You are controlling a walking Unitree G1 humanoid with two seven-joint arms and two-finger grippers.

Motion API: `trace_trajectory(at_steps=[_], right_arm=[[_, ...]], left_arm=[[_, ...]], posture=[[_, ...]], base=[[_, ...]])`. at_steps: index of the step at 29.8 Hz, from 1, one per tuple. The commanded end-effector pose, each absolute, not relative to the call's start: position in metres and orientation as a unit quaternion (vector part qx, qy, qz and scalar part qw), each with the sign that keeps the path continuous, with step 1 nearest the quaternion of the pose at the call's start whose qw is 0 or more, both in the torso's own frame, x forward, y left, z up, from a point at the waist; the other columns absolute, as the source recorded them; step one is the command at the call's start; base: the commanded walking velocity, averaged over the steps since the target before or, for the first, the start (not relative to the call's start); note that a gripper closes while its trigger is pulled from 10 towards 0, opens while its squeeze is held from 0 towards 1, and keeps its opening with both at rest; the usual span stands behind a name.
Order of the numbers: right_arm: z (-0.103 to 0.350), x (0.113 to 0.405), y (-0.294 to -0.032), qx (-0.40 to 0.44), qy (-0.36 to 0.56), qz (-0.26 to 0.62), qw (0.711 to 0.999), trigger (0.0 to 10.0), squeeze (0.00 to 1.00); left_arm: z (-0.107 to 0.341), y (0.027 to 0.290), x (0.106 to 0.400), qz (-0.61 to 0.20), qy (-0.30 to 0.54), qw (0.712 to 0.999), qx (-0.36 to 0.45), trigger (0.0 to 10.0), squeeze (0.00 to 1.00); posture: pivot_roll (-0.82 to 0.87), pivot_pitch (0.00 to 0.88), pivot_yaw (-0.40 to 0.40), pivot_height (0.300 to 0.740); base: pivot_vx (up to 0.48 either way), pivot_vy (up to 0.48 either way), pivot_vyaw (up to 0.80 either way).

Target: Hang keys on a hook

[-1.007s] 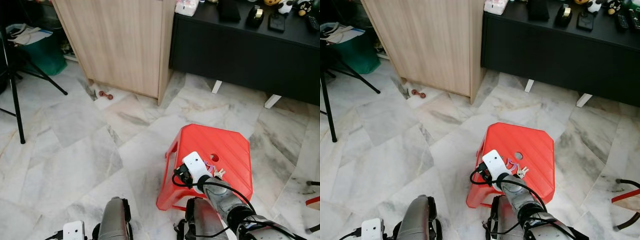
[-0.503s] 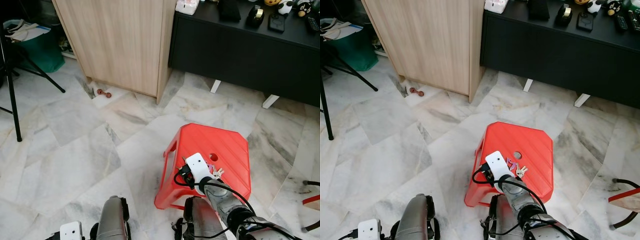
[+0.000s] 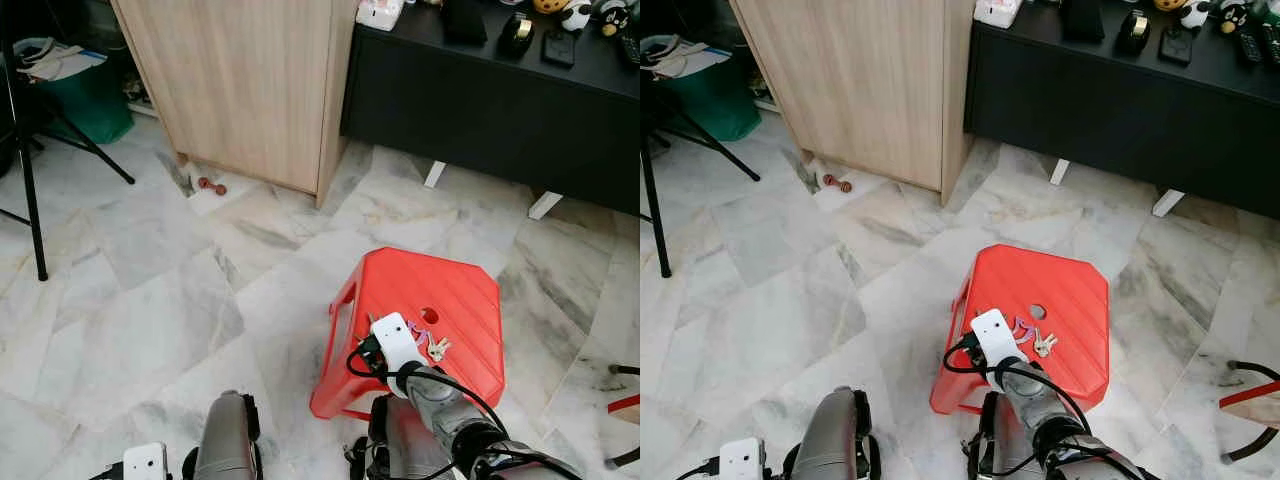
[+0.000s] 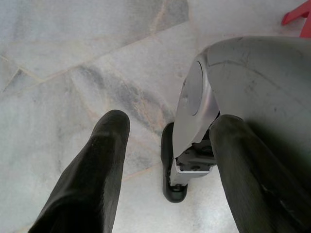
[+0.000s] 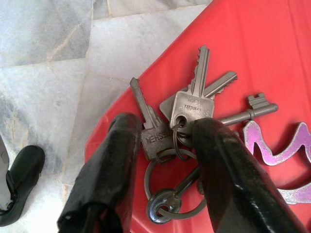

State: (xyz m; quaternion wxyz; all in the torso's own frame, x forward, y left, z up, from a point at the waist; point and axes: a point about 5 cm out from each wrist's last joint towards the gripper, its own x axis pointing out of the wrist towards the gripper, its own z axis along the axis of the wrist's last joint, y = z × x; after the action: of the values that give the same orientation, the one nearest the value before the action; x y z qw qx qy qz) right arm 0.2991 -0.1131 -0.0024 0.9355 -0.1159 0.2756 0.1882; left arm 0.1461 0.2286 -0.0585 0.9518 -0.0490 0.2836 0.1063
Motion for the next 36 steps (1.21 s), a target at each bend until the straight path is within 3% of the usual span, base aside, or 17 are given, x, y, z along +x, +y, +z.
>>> trace_trajectory(at_steps=[1, 26, 36], right_arm=[[-0.015, 0.288, -0.119, -0.110, 0.309, 0.175, 0.928, 0.0, 0.00], [-0.013, 0.290, -0.121, -0.115, 0.302, 0.168, 0.931, 0.0, 0.00], [0.001, 0.303, -0.122, -0.106, 0.258, 0.157, 0.947, 0.0, 0.00]], left_arm=[[-0.070, 0.214, 0.132, 0.081, 0.321, 0.942, -0.051, 10.0, 0.00], [-0.074, 0.219, 0.135, 0.075, 0.333, 0.939, -0.038, 10.0, 0.00], [-0.076, 0.219, 0.143, 0.073, 0.340, 0.937, -0.037, 10.0, 0.00]], posture=[[0.14, 0.271, -0.097, 0.612], [0.14, 0.247, -0.084, 0.612], [0.12, 0.214, -0.076, 0.612]], base=[[0.000, 0.000, 0.00], [0.000, 0.000, 0.00], [0.000, 0.000, 0.00]])
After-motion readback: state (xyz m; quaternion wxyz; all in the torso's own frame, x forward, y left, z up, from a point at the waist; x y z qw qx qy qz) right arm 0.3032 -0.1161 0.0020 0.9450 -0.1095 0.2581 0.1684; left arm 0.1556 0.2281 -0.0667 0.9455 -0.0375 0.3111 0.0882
